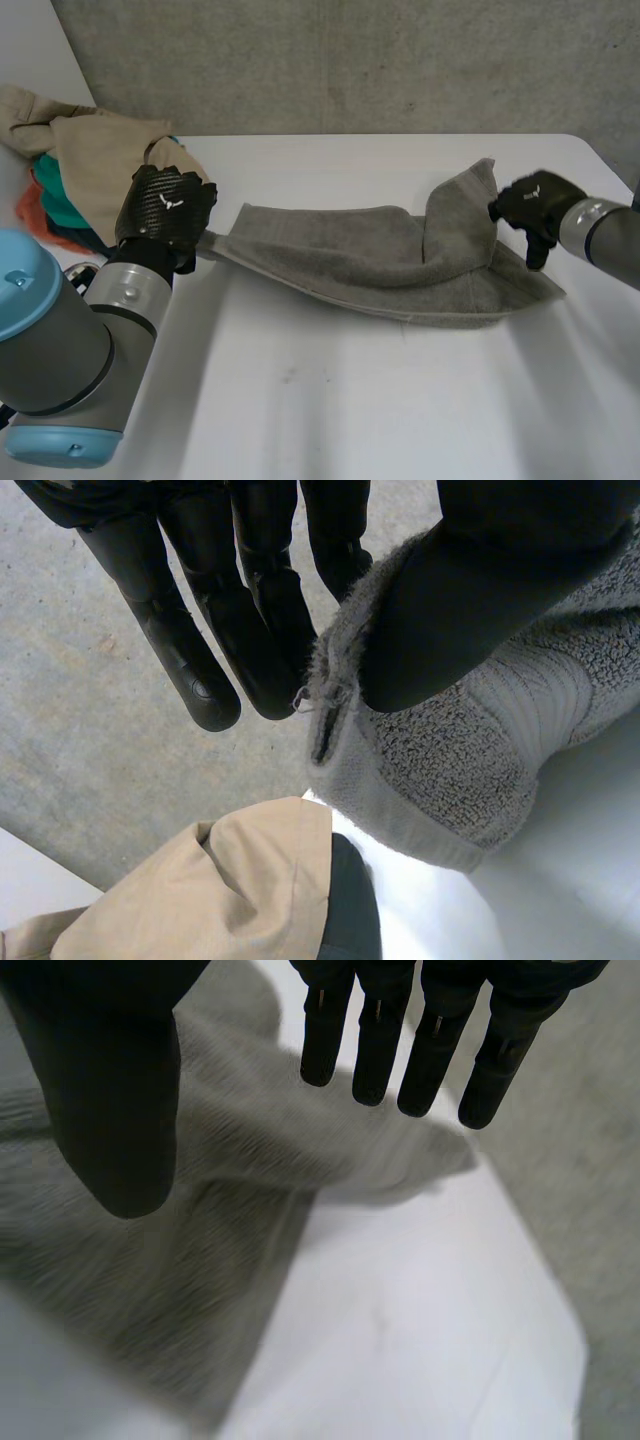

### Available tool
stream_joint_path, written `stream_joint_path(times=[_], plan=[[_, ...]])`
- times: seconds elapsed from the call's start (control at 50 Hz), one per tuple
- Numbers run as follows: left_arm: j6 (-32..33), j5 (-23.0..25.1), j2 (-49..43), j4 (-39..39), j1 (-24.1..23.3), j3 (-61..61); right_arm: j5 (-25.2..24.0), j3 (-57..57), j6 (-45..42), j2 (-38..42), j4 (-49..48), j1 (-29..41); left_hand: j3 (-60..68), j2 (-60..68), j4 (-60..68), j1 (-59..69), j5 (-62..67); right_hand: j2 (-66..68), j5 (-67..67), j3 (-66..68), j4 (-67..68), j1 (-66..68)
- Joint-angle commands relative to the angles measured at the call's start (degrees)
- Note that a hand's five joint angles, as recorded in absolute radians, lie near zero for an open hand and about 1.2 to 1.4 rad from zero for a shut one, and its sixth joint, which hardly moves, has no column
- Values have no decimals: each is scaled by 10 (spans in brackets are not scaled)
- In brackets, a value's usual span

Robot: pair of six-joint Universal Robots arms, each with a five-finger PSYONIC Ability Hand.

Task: Fold the laundry.

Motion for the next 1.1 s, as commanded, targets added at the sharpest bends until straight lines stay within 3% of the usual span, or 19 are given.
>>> stream_joint_path(times=[0.02, 0.12, 0.16, 0.26, 0.5, 0.82, 0.84, 0.9, 1.04, 1.1], plan=[[0, 1, 2, -2, 0, 8, -26, 104, 113, -44, 0, -38, 114, 112, 110, 144, 121, 53, 42, 52, 48, 50], [0, 2, 4, -15, -2, 33, -124, 213, 162, -82, -32, -83, 114, 112, 110, 144, 121, 41, 30, 40, 36, 38], [-1, 2, 3, -28, -1, 50, -135, 237, 164, -89, -56, -85, 114, 112, 110, 144, 121, 38, 27, 36, 33, 35], [-3, 0, 1, -48, -2, 88, -134, 282, 171, -90, -134, -86, 114, 112, 110, 144, 121, 50, 39, 48, 44, 47], [-14, -3, -22, -83, -4, 173, -130, 279, 165, -42, -213, -81, 114, 112, 110, 144, 121, 164, 153, 162, 159, 161], [-37, -4, -23, -99, -6, 198, -97, 229, 161, 20, -231, -80, 114, 112, 110, 144, 121, 179, 168, 178, 174, 176], [-39, -4, -22, -99, -6, 198, -96, 226, 160, 21, -231, -80, 114, 112, 110, 144, 121, 208, 197, 206, 202, 204], [-41, -4, -21, -100, -6, 198, -98, 219, 160, 22, -233, -81, 114, 112, 110, 144, 121, 525, 514, 523, 519, 521], [-46, -11, -10, -124, -8, 192, -63, 193, 155, 6, -224, -84, 114, 112, 110, 144, 121, 534, 523, 532, 528, 530], [-50, -14, 13, -142, -7, 183, -54, 198, 143, -52, -207, -87, 114, 112, 110, 144, 121, 534, 523, 532, 528, 530]])
